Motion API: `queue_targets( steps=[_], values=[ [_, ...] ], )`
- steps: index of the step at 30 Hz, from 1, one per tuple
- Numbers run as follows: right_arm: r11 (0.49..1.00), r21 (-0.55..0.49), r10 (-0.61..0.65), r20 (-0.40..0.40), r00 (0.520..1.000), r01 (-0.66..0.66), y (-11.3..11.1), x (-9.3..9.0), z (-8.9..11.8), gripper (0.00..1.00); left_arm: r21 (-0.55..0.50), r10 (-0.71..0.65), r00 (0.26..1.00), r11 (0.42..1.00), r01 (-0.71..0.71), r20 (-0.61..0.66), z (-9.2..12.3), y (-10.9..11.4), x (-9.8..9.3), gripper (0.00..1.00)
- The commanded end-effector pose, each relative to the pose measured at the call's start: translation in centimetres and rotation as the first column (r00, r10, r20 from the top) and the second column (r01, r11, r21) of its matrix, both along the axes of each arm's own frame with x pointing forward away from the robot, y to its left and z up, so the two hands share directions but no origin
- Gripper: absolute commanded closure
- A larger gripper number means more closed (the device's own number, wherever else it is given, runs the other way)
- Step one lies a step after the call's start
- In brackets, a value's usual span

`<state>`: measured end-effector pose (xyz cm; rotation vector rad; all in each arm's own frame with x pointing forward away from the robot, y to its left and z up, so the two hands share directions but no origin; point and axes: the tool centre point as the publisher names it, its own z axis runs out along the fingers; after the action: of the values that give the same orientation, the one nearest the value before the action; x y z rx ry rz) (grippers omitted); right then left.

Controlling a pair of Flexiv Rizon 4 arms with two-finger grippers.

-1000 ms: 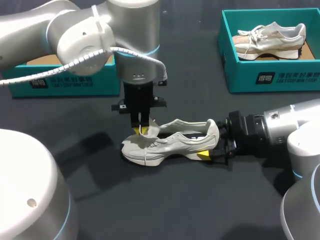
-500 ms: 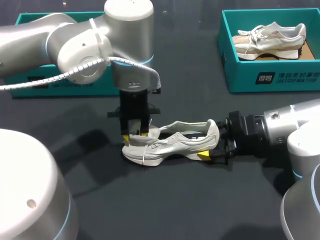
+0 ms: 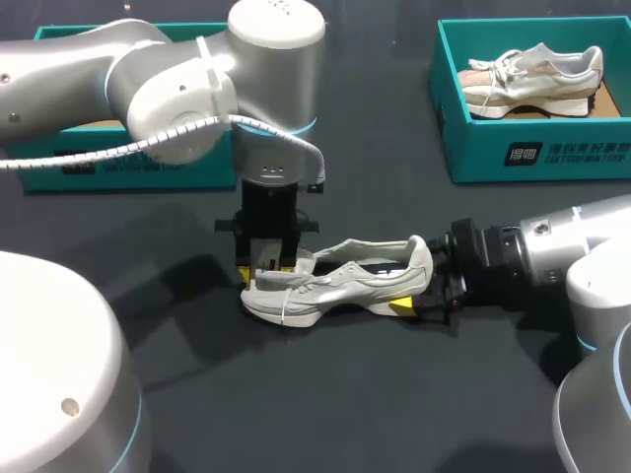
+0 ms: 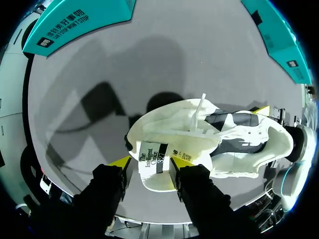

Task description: Take the shoe out of the shoebox, open the shoe tongue, remove and reinsert the insole, then place the shoe into the shoebox

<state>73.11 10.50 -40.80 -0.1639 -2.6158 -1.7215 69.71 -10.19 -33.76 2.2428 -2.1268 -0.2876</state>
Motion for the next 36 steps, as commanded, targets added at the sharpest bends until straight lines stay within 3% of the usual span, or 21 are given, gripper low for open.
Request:
queue_targets(
  steps=[1,7,19,22,24,27,30,33,36],
  values=[
    [1.0,-0.005,-0.001,-0.001,1.0,0.001,0.1,0.0,0.0,1.0,-0.005,-0.021,1.0,1.0,0.021,0.017,1.2,0.4,-0.5,0.42],
    [1.0,-0.005,-0.001,-0.001,1.0,0.001,0.1,0.0,0.0,1.0,-0.065,-0.05,0.998,0.997,0.052,0.038,3.3,-0.8,-0.6,0.45],
    [1.0,-0.005,-0.001,-0.001,1.0,0.001,0.1,0.0,0.0,1.0,-0.17,-0.133,0.972,0.971,0.166,0.193,9.3,-4.3,0.6,0.26],
    [1.0,-0.005,-0.001,-0.001,1.0,0.001,0.1,0.0,0.0,1.0,-0.215,-0.165,0.962,0.953,0.212,0.218,10.8,-5.3,0.8,0.27],
    [1.0,-0.005,-0.001,-0.001,1.0,0.001,0.1,0.0,0.0,1.0,-0.247,-0.208,0.953,0.933,0.261,0.222,11.7,-6.1,0.9,0.45],
    [1.0,-0.005,-0.001,-0.001,1.0,0.001,0.1,0.0,0.0,1.0,-0.283,-0.329,0.913,0.876,0.39,0.24,12.6,-7.1,0.8,1.0],
    [1.0,-0.005,-0.001,-0.001,1.0,0.001,0.1,0.0,0.0,1.0,-0.305,-0.513,0.809,0.752,0.585,0.285,13.1,-7.9,0.4,1.0],
    [1.0,-0.005,-0.001,-0.001,1.0,0.001,0.1,0.0,0.0,1.0,-0.338,-0.694,0.658,0.568,0.75,0.292,13.9,-8.8,0.2,1.0],
    [1.0,-0.005,-0.001,-0.001,1.0,0.001,0.1,0.0,0.0,1.0,-0.338,-0.694,0.658,0.568,0.75,0.292,13.9,-8.8,0.2,1.0]
  ],
)
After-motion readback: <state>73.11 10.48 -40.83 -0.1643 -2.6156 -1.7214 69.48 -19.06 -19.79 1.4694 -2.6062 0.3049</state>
